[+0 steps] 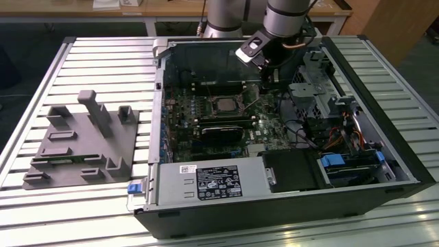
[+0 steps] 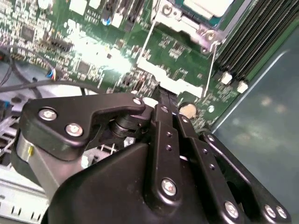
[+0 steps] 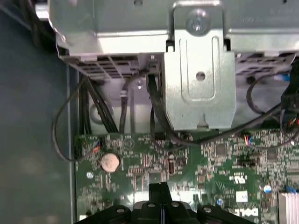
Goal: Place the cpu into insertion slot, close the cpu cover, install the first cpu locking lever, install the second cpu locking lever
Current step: 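Close the cpu cover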
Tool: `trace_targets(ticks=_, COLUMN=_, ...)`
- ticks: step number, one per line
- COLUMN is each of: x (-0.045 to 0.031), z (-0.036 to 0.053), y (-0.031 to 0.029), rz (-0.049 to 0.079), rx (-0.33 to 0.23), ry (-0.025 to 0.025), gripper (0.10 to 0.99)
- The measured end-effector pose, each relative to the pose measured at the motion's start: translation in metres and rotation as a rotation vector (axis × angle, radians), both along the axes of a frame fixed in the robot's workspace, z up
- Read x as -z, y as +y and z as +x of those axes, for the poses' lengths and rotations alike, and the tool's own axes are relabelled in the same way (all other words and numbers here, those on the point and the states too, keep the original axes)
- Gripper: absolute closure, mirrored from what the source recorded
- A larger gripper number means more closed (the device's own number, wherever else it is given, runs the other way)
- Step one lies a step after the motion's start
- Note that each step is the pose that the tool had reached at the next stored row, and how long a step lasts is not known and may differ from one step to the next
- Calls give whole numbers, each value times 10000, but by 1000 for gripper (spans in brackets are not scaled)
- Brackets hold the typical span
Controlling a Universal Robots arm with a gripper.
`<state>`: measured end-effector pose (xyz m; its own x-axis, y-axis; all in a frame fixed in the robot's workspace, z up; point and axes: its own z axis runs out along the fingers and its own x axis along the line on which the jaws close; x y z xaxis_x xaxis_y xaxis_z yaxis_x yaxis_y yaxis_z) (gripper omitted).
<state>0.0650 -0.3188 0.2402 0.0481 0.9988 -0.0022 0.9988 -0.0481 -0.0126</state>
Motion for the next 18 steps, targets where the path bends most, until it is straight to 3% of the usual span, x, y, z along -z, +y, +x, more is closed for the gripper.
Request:
trace_targets(ticks=4, x=5, z=5, y=0, rz=-4, rx=1, ry=572, gripper=980)
trace_targets(ticks=5, x=7, z=8, y=0, rz=-5, rx=0, ry=839, gripper=980)
trace_targets(ticks=7, x=8, z=9, y=0, rz=-7, rx=0, ry=1056, gripper=980)
trace_targets(ticks=11, x=9, z=9, y=0, rz=-6, rx=0, ry=1089, gripper=980)
trace_targets(ticks=18, x=9, z=-76, y=0, rz=17, rx=-1, ry=1076, gripper=980)
